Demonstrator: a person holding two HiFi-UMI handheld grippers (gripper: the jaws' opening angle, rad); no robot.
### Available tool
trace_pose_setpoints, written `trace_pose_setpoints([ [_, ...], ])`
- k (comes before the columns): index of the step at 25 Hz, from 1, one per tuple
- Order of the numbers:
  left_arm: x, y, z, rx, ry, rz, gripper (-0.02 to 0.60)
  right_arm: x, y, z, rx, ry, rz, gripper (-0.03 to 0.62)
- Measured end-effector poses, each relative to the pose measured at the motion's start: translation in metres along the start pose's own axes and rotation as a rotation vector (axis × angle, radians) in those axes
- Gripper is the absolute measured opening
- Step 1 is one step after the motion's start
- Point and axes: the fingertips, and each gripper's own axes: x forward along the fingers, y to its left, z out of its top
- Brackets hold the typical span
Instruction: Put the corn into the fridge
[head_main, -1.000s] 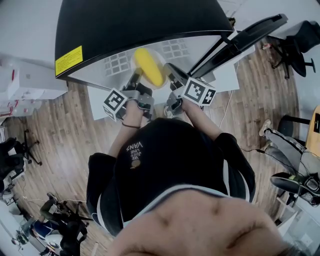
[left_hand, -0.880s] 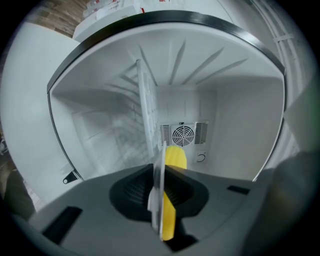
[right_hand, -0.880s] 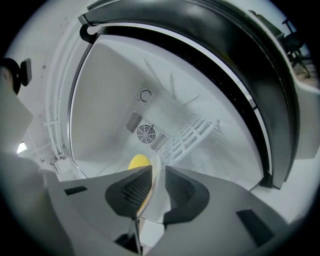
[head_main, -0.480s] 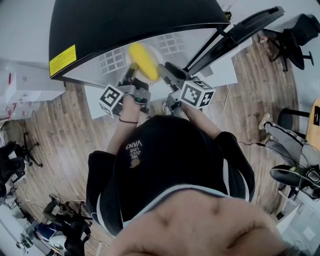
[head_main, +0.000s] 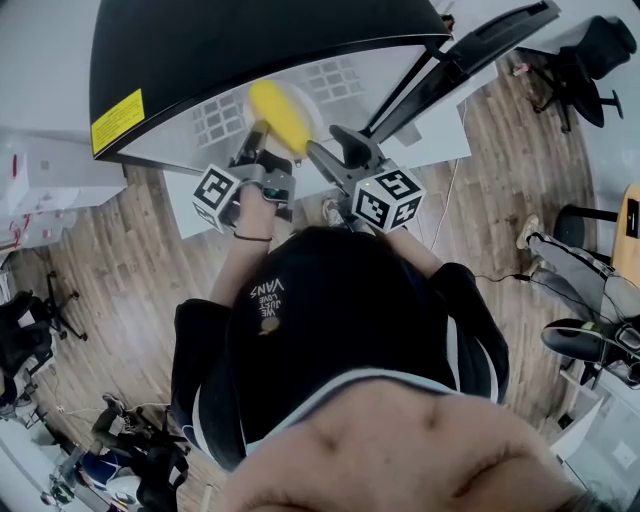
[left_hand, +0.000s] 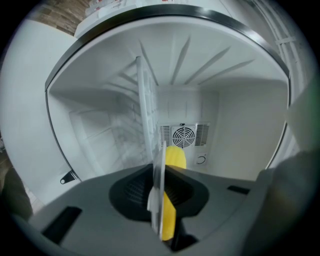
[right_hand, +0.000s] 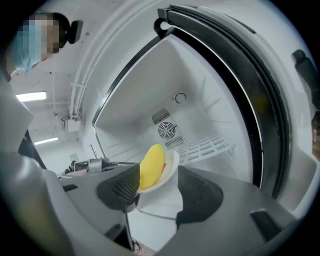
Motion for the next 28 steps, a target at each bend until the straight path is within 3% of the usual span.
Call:
trace_pose_setpoints([
  [10, 0.0, 0.0, 0.0, -0.001, 0.007, -0.004, 0.041, -0.004, 0.018, -0.016, -0.261, 0.052, -0.024, 0.238],
  [19, 0.001, -0.001, 0.0, -0.012, 0.009, -0.013, 0.041, 0.002, 0.021, -0.027, -0.35, 0.103, -0.052, 0.239],
  [28, 0.002, 0.0, 0.001, -0.028, 0.021, -0.027, 0.043, 0.006, 0.02, -0.025, -0.339, 0.106, -0.051, 0.244],
])
